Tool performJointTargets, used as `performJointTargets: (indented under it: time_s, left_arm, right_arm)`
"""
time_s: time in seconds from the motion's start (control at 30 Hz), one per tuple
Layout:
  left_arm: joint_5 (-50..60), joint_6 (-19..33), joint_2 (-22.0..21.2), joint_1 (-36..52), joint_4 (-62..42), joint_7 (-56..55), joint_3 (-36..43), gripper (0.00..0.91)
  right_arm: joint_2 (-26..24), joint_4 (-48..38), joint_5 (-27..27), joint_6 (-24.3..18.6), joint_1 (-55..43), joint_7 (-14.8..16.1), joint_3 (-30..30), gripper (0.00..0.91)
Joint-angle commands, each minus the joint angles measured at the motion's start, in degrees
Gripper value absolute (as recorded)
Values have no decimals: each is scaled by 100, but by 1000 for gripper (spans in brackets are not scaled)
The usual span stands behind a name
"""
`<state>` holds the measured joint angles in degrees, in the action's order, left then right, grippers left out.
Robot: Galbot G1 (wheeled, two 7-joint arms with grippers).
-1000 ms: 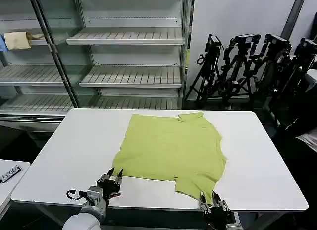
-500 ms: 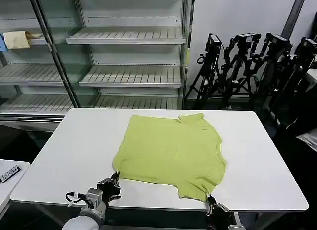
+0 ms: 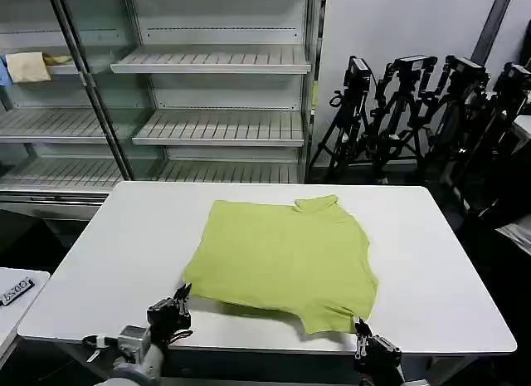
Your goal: Fold and organize the clothes.
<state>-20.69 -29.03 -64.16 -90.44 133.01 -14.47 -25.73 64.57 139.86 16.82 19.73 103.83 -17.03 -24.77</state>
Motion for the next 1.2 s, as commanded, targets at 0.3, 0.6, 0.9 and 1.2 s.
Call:
performJointTargets:
  time_s: [0.3, 0.6, 0.9, 1.2]
  left_arm:
    - [54, 165, 279, 179, -330, 117, 55, 20]
    - [62, 170, 495, 980, -1010, 170, 508, 20]
    - [60, 280, 576, 1681, -1596, 223, 856, 20]
    - [212, 356, 499, 2037, -2049, 216, 1122, 20]
  right_arm:
    - [-210, -490, 252, 33, -1118, 45, -182, 0]
    - [-572, -1102, 607, 350, -2082, 133, 11, 0]
    - [-519, -1577, 596, 556, -2593, 242, 218, 0]
    - [-387, -1938, 468, 561, -2808, 245, 441, 0]
